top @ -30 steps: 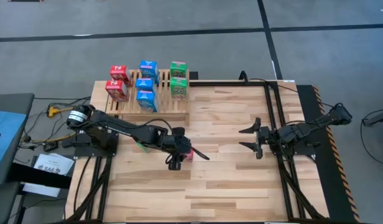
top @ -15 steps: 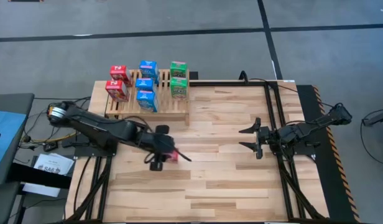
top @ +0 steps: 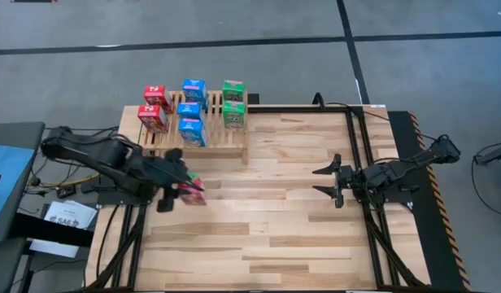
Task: Stack cereal on shelf
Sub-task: Put the red cereal box on the shelf aligned with the red cereal boxes
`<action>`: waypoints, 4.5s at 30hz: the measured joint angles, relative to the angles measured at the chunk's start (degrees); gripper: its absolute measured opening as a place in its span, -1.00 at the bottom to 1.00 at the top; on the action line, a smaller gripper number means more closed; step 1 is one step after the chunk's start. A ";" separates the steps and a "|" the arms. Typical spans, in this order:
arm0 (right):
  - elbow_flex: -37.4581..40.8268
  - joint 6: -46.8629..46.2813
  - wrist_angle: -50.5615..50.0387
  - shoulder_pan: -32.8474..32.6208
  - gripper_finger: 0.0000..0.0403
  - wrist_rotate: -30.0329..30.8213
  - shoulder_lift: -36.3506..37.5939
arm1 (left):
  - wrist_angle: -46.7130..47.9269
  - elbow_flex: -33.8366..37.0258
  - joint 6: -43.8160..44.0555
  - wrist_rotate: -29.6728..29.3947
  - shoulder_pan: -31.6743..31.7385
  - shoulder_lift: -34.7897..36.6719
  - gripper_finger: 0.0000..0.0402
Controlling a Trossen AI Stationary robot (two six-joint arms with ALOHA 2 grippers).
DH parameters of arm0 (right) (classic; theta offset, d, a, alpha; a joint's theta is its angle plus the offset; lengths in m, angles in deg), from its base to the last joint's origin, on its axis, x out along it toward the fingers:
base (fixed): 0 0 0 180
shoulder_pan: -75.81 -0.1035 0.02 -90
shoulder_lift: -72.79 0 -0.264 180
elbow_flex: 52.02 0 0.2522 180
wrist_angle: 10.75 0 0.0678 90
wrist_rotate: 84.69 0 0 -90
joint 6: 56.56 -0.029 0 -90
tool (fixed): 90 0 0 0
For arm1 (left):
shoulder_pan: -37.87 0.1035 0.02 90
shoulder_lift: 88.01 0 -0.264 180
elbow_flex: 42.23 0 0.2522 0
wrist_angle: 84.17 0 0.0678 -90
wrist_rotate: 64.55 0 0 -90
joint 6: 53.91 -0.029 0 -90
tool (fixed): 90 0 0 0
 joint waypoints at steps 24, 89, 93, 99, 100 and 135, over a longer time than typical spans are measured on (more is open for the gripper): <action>-0.01 0.00 0.01 -0.02 0.37 0.00 0.00 | 27.02 -12.19 -4.56 -14.08 2.91 11.45 -0.15; 0.00 0.01 0.00 -0.01 0.37 -0.02 0.00 | 33.34 -17.14 -25.39 -5.30 42.19 0.83 -0.15; 0.00 0.01 0.00 -0.01 0.37 -0.02 0.01 | 32.19 -17.14 -27.87 -3.34 44.86 -0.67 -0.15; 0.01 0.00 0.00 0.01 0.37 -0.02 0.02 | 32.03 -17.14 -28.80 -1.90 48.60 -1.23 -0.13; 0.00 0.01 0.00 0.00 0.37 -0.02 0.02 | 31.85 -17.14 -29.20 -1.72 49.18 -1.22 -0.12; 0.01 0.00 0.00 -0.01 0.37 -0.02 0.00 | 25.25 -17.68 -27.31 1.91 54.66 2.70 0.20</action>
